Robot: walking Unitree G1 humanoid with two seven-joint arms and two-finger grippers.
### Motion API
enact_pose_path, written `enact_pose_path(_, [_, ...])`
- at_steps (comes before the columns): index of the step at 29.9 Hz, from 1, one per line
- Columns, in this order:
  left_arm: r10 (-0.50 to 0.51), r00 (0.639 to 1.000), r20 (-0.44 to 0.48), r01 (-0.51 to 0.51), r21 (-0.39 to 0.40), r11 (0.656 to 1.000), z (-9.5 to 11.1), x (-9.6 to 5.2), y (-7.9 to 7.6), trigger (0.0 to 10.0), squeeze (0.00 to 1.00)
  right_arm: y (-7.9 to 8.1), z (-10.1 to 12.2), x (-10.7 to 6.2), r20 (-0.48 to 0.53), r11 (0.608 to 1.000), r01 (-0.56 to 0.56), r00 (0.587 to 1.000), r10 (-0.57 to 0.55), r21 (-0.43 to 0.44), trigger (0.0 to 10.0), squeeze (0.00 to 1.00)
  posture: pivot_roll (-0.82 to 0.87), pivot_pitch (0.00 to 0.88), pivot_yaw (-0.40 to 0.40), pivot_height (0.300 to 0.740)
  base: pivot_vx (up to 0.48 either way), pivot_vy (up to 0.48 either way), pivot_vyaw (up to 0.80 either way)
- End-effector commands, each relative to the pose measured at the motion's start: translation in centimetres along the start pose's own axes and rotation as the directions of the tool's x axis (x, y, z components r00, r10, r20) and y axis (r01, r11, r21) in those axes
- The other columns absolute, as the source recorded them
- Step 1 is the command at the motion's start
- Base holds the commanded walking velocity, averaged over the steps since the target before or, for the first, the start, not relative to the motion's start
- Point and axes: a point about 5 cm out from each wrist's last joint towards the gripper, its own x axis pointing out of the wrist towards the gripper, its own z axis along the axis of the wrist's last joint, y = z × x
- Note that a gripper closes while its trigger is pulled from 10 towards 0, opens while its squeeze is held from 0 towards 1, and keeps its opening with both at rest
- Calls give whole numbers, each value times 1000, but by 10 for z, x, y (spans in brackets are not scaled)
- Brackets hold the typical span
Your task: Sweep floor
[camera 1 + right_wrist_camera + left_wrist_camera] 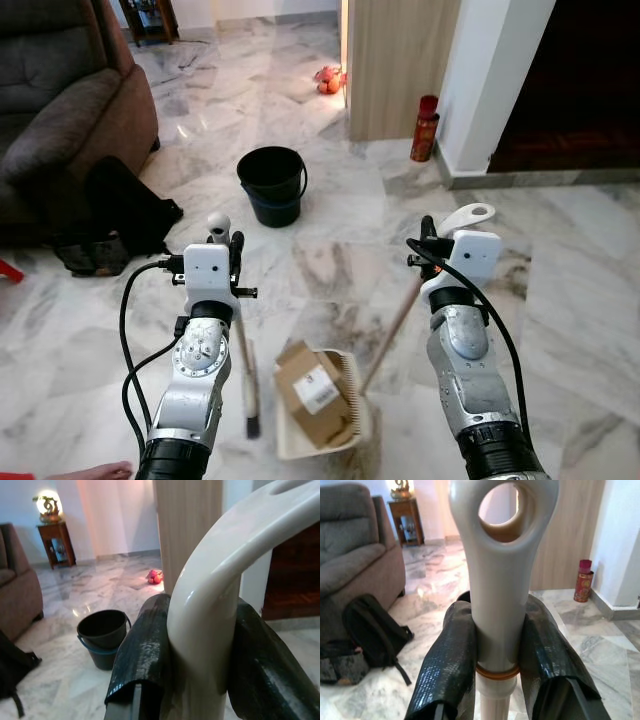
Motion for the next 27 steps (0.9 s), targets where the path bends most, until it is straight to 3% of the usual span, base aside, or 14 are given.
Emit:
enact_pose_path(1, [16, 998, 58, -17, 20, 1000, 12, 4, 6, 10000, 0, 12, 14, 4, 56, 999, -34, 998, 33, 23, 10000, 0, 77, 89, 41, 740, 251, 0, 500])
enact_pose_path(10, [17, 998, 61, -19, 26, 999, 12, 4, 6, 10000, 0, 13, 13, 4, 50, 999, -38, 998, 37, 26, 10000, 0, 82, 95, 41, 740, 254, 0, 167])
enact_pose_path(16, [16, 998, 61, -18, 27, 999, 13, 4, 7, 10000, 0, 13, 14, 3, 53, 999, -36, 998, 35, 20, 10000, 0, 81, 99, 41, 740, 249, 0, 711])
enact_pose_path(27, [20, 998, 62, -21, 26, 999, 13, 5, 7, 10000, 0, 12, 13, 3, 46, 999, -36, 998, 34, 38, 10000, 0, 82, 105, 41, 740, 253, 0, 0])
